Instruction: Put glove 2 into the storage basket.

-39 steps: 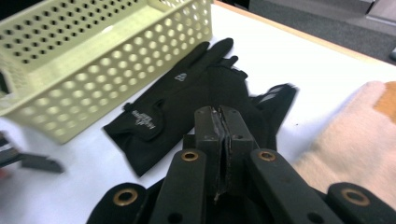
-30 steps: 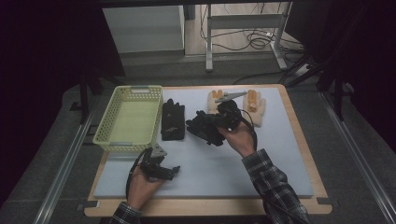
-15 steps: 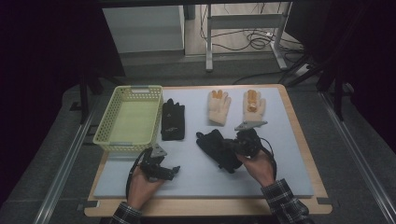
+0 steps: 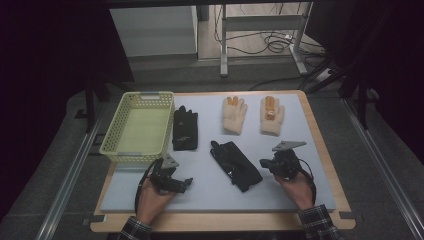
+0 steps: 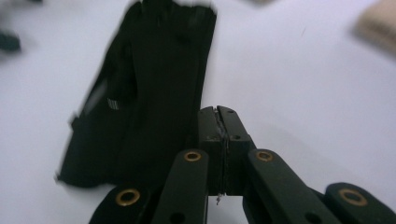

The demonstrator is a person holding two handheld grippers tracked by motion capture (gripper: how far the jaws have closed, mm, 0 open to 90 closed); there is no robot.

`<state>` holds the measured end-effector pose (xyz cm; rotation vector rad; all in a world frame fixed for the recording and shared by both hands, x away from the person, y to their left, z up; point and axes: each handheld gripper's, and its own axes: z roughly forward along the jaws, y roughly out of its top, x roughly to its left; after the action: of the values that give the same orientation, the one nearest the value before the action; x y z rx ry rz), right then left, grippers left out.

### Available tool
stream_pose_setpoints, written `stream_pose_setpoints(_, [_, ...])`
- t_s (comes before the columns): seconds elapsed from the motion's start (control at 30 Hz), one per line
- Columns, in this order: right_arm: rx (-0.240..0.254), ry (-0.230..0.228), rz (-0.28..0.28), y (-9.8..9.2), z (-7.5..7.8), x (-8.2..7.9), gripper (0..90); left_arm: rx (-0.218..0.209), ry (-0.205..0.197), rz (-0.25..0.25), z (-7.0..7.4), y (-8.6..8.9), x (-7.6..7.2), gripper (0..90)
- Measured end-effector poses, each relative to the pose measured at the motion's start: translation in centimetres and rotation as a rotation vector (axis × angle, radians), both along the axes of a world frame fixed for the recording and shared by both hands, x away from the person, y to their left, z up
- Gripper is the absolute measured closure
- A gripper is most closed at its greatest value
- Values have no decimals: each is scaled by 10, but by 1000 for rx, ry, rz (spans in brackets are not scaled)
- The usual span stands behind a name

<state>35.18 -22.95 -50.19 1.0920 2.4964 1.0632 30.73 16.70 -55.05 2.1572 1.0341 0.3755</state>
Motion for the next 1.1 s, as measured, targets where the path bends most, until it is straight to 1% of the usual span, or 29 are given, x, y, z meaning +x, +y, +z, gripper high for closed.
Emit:
stream_pose_setpoints(0.03, [-13,3,9,0,-4,-1,883,0,0,0,0,0,0,73])
stream_pose_setpoints(0.1, [-20,6,26,3,-11,-3,882,0,0,0,0,0,0,73])
stream_pose_setpoints(0.2, [-24,4,44,8,-15,-7,883,0,-1,-1,0,0,0,73])
stream_pose_setpoints(0.23, [-22,5,46,10,-16,-8,883,0,-1,-1,0,0,0,73])
stream_pose_setpoints(0.43, [0,18,100,23,-16,-18,883,0,0,-1,0,0,0,74])
stream_pose_setpoints(0.63, [22,33,161,42,-18,-27,882,-1,0,0,0,0,0,74])
stream_pose_setpoints(0.77, [33,37,197,53,-20,-29,882,0,-1,-1,0,0,0,74])
stream_pose_setpoints(0.97, [55,49,233,71,-23,-31,882,1,0,-1,0,0,0,74])
stream_pose_setpoints(1.1, [57,55,254,79,-24,-33,881,2,0,-2,0,0,0,75])
